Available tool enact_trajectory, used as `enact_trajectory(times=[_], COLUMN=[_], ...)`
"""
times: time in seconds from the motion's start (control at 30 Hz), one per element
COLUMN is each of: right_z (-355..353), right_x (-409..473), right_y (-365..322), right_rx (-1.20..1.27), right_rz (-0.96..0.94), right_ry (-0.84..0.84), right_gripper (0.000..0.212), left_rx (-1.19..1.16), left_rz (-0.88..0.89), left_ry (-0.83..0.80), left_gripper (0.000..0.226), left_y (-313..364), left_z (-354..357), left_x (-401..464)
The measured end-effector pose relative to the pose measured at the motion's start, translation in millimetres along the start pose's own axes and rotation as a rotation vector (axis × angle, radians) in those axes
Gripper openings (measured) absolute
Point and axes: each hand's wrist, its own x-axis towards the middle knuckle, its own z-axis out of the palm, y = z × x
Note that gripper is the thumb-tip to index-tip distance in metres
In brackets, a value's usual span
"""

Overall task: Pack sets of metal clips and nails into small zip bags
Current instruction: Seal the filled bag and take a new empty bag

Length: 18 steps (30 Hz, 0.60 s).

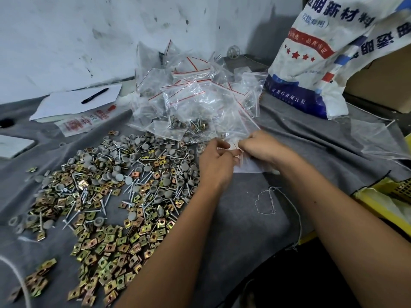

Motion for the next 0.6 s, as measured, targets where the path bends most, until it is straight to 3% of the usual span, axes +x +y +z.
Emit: enact_trajectory(times=[0.1, 0.23, 0.37, 0.6], right_z=[-2, -1, -10, -9], right_x=[0, 0, -5, -16], right_y=[-4, -5, -2, 7], right_rx=[-0.074, -0.108, -0.125, 0.057], right_rz=[0.003, -0.024, -0.102, -0.12], right_ry=[-0.022, 0.018, -0.08, -0.025], right_gripper=[0.028, 0.018, 0.021, 0.023], left_rx=[-0.006, -0.019, 0.056, 0.396], left_rz=[-0.007, -0.029, -0.011, 0.051], left_ry=[0.018, 0.014, 0.047, 0.18], left_gripper=[0.026, 0.023, 0.009, 0.042], left_y=[-2, -3, -4, -2], left_z=[-1, -1, 0, 4], left_x=[1, 2, 1, 10])
